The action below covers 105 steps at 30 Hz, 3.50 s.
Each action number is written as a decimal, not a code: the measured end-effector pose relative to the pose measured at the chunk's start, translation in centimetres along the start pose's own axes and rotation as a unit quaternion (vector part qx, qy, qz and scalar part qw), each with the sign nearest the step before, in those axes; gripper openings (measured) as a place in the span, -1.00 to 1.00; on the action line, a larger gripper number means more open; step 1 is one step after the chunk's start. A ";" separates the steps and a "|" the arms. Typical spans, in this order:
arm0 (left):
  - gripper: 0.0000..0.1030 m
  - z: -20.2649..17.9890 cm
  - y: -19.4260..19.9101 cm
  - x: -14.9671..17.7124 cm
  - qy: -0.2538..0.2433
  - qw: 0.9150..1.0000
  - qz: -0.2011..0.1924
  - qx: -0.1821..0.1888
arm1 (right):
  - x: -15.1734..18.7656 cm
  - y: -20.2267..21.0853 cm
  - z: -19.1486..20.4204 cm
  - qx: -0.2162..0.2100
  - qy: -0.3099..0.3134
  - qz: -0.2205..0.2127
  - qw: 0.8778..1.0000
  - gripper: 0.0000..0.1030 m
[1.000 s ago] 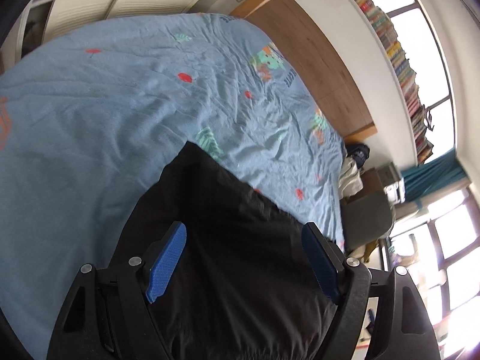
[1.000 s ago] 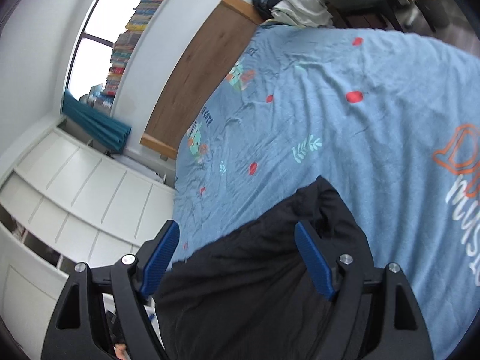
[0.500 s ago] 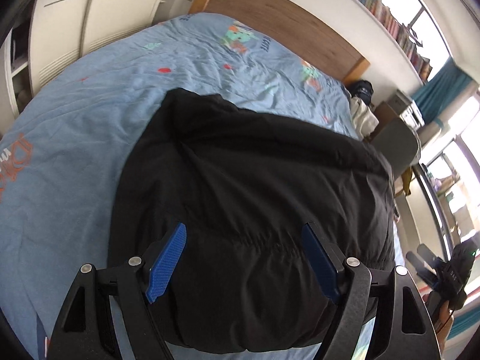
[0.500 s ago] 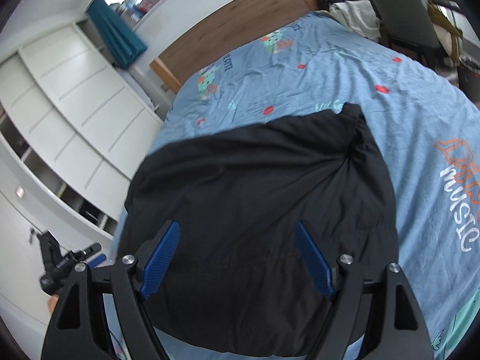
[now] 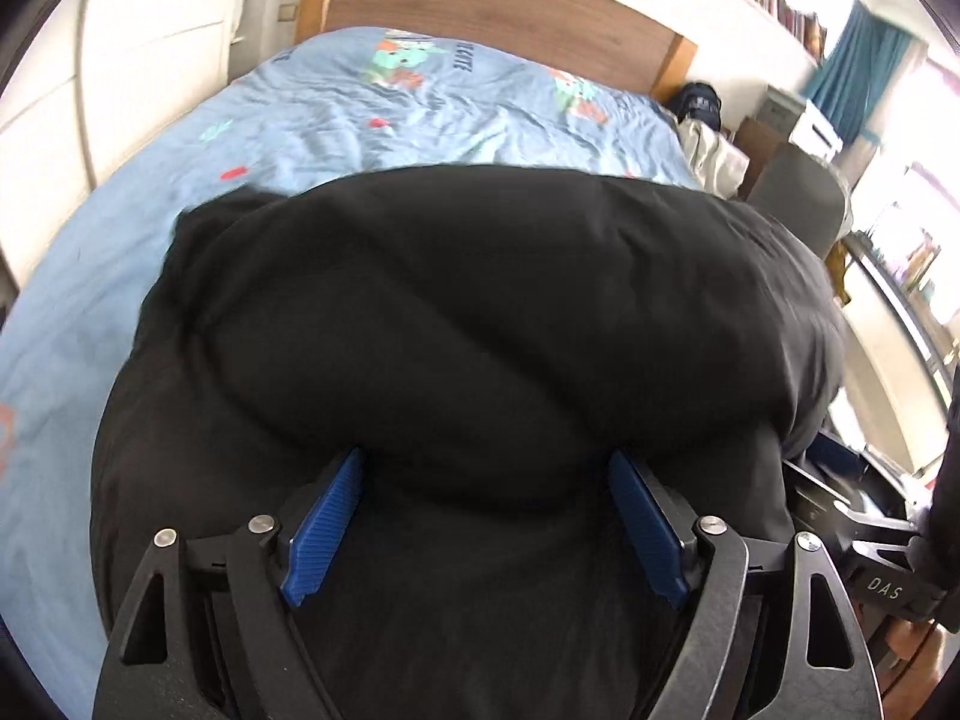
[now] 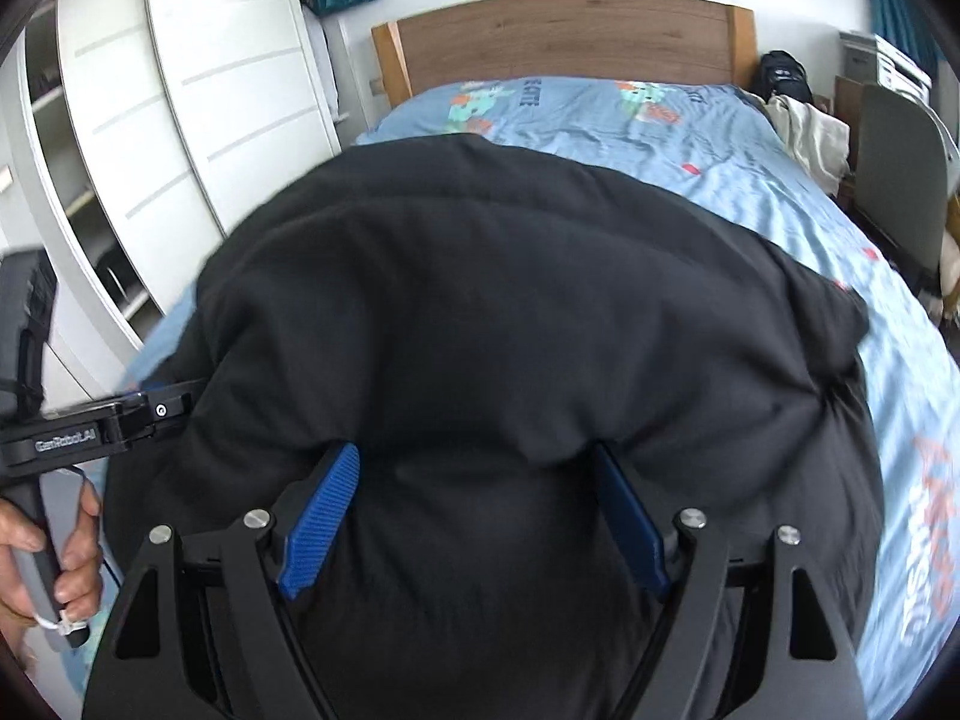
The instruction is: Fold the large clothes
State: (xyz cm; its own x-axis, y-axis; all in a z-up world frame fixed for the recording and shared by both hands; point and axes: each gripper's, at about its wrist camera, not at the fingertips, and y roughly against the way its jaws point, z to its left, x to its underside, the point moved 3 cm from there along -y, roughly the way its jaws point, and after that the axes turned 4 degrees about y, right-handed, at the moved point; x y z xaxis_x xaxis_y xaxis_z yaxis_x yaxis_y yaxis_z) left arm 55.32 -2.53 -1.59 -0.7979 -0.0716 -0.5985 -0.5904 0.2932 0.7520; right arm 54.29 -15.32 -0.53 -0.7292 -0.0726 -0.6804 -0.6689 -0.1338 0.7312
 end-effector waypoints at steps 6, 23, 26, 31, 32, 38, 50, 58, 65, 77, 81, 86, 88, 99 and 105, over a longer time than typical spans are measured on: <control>0.69 -1.6 -4.9 -3.9 -0.022 0.998 0.036 -0.037 | -3.6 -4.5 -1.1 0.019 0.003 0.014 1.000 0.53; 0.89 -0.9 -11.8 -8.0 0.012 0.997 0.064 -0.047 | -6.8 -12.6 -6.9 0.002 -0.054 0.044 0.998 0.55; 0.89 0.3 -11.2 -8.1 0.023 0.997 0.066 -0.042 | -6.6 -11.7 -7.7 0.000 -0.057 0.045 0.997 0.54; 0.89 3.7 -9.8 -8.3 0.050 0.995 0.070 -0.058 | -5.9 -10.1 -10.9 0.015 -0.096 0.043 0.994 0.54; 0.89 4.4 -9.6 -8.3 0.056 0.994 0.070 -0.060 | -5.9 -10.1 -11.6 0.021 -0.100 0.044 0.994 0.54; 0.90 9.6 -8.3 -7.3 0.110 0.988 0.070 -0.088 | -3.4 -9.2 -16.7 0.017 -0.188 0.044 0.981 0.54; 0.90 15.8 -5.7 -3.8 0.176 0.974 0.085 -0.116 | 0.5 -6.0 -21.2 0.068 -0.225 0.063 0.970 0.54; 0.90 13.5 -0.4 -2.6 0.128 0.979 0.000 -0.157 | 1.4 -2.1 -20.5 0.119 -0.193 0.055 0.973 0.54; 0.90 8.9 1.1 0.5 0.075 0.988 -0.049 -0.122 | 1.2 1.2 -14.5 0.082 -0.137 -0.002 0.987 0.54; 0.90 7.0 0.5 3.0 0.028 0.986 -0.109 -0.121 | 4.5 -0.1 -11.1 0.059 -0.101 -0.019 0.993 0.54; 0.90 7.1 0.4 3.1 0.027 0.985 -0.114 -0.124 | 5.4 0.5 -12.0 0.067 -0.105 -0.014 0.992 0.54; 0.90 6.9 0.6 3.9 0.026 0.984 -0.116 -0.129 | 6.4 1.3 -13.1 0.078 -0.115 -0.004 0.990 0.62; 0.90 6.8 0.6 4.1 0.023 0.984 -0.116 -0.132 | 6.9 1.7 -13.6 0.085 -0.118 -0.001 0.989 0.69; 0.90 6.6 0.6 4.7 0.019 0.983 -0.106 -0.148 | 9.0 3.3 -14.8 0.092 -0.129 0.014 0.987 0.72; 0.90 6.6 0.9 5.0 0.018 0.983 -0.103 -0.153 | 9.7 4.1 -15.3 0.096 -0.132 0.022 0.986 0.73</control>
State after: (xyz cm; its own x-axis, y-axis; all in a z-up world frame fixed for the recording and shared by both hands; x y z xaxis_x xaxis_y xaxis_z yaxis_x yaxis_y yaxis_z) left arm 51.60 3.66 -5.76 -0.6582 -0.1347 -0.7407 -0.7444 -0.0306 0.6671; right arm 46.64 -31.68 -4.89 -0.7529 0.1889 -0.6305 -0.6331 0.0544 0.7722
